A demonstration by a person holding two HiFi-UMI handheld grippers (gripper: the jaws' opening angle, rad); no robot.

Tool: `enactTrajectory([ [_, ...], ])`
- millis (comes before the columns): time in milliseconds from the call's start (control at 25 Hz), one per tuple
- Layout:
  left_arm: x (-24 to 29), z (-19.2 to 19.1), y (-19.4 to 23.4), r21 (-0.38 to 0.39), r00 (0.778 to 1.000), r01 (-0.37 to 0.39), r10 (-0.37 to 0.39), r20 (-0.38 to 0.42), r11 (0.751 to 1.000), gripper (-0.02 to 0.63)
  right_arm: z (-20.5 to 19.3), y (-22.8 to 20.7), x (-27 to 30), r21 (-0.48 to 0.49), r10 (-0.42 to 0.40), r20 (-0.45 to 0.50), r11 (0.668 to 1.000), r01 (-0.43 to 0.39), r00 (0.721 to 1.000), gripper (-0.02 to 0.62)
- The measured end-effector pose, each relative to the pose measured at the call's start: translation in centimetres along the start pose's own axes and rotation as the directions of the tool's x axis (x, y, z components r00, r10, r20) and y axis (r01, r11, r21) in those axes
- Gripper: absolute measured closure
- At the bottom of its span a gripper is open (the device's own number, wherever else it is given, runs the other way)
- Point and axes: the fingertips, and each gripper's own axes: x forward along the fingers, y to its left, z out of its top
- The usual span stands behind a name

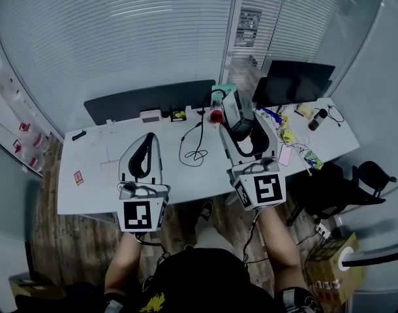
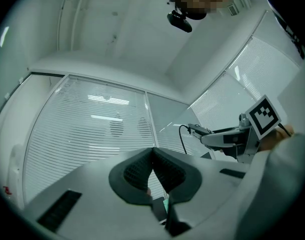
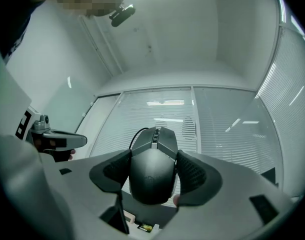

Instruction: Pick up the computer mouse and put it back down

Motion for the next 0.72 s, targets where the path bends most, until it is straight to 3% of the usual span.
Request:
enactTrajectory([
  [480,1.1,-3.8,-0.9,-0.058,0.999,-0.016,0.014,-0.045,0.998,0.592,-4.5,-1.5,0.9,0.037,-0.012,-0.094,0.999,0.015,0.995,0.297],
  [640,1.8,-7.2,-0.4,-0.02,0.992,-0.004,0.002,-0.13,1.0,0.592,-7.7,-2.0,2.4,0.057,-0.004,-0.153,0.998,0.013,0.988,0.298],
  [720,2.8,-8.3,0.1,-0.043,0.991,-0.023,0.017,-0.131,0.999,0.592,-9.4,-2.4,3.6,0.059,0.002,-0.174,0.998,0.009,0.985,0.298],
])
